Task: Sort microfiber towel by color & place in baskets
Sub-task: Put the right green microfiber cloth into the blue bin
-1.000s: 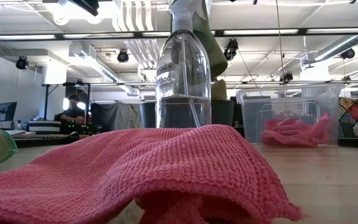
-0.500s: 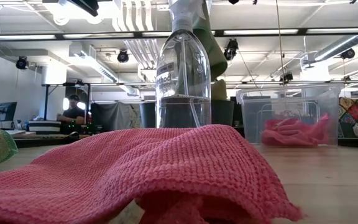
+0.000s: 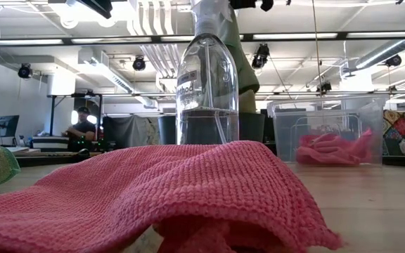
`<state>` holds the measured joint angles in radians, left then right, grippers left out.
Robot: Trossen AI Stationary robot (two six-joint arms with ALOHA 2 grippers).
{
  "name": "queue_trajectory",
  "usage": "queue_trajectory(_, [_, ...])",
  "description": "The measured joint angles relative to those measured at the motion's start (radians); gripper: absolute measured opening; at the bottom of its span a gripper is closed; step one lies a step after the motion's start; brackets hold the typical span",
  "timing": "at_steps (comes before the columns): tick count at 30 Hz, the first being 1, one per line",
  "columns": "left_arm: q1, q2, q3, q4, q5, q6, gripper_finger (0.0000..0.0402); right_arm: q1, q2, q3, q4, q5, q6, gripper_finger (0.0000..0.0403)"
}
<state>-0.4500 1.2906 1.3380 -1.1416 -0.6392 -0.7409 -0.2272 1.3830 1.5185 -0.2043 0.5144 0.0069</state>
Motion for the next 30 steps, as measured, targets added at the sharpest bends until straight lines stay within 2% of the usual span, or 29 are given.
queue_trajectory(9, [0.000,0.000,0.000,0.007,0.000,-0.006,0.0086,0.000,0.001,0.000,-0.271,-0.007,0.166,0.0152])
queue_trajectory(13, [0.000,0.000,0.000,0.009,0.000,-0.006,0.0086,0.000,0.001,0.000,-0.360,-0.114,0.227,0.0147])
queue_trajectory(20, [0.000,0.000,0.000,0.027,-0.001,-0.006,0.0086,0.000,0.010,0.000,-0.360,-0.341,0.273,0.0139])
queue_trajectory(30, [0.000,0.000,0.000,0.042,-0.001,-0.006,0.0086,0.004,0.068,-0.001,-0.337,-0.337,0.271,0.0150])
